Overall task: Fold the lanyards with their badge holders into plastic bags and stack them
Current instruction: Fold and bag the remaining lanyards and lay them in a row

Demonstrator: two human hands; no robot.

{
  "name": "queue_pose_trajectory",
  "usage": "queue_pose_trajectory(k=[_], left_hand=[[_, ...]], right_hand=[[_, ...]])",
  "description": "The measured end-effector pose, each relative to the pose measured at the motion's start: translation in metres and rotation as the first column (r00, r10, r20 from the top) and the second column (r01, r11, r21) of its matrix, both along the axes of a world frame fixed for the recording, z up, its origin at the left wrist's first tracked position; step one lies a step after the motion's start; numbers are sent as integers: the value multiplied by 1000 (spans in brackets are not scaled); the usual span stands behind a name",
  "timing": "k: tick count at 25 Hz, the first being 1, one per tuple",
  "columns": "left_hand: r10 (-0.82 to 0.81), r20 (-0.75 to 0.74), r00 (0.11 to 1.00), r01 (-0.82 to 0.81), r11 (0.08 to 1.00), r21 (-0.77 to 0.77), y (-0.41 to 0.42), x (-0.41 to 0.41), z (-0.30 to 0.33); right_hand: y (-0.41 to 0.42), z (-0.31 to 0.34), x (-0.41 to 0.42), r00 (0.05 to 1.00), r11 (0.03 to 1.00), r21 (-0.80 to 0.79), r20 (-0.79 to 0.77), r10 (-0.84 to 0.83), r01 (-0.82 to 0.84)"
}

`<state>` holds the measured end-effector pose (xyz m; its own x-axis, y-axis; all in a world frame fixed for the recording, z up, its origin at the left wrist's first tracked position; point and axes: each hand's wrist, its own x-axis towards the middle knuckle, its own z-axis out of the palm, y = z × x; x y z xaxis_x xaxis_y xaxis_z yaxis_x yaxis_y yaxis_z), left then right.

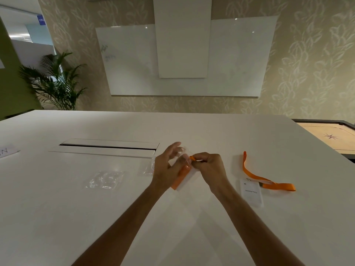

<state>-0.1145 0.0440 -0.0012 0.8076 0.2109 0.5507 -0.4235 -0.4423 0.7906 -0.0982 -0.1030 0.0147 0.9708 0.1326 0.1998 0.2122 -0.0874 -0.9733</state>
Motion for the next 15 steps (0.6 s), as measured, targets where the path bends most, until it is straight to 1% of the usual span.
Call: queue_pose_trajectory(k=[3,5,8,10,12,15], left_hand=[[-82,-202,976,30,969,-246,-1,3,12],[-143,-257,956,51,941,-335,0,2,14],[-163,-267,950,45,915,-400,-1,0,9],[-149,-249,957,29,902,-430,-5,-1,6],[-118,-241,963,-1,896,-443,-8,-2,2],[-80,-244,967,-46,881,-472,-8,-2,-3]], right_hand=[[-2,-1,1,997,993,-120,67,25,-17],[-4,-2,3,994,972,-234,95,55,-31],[-6,-5,8,987,914,-400,117,114,-58],[-6,-8,10,981,881,-470,144,131,-49],[-7,-10,10,976,863,-504,179,122,-16],[-6,-16,9,972,876,-482,215,89,27]])
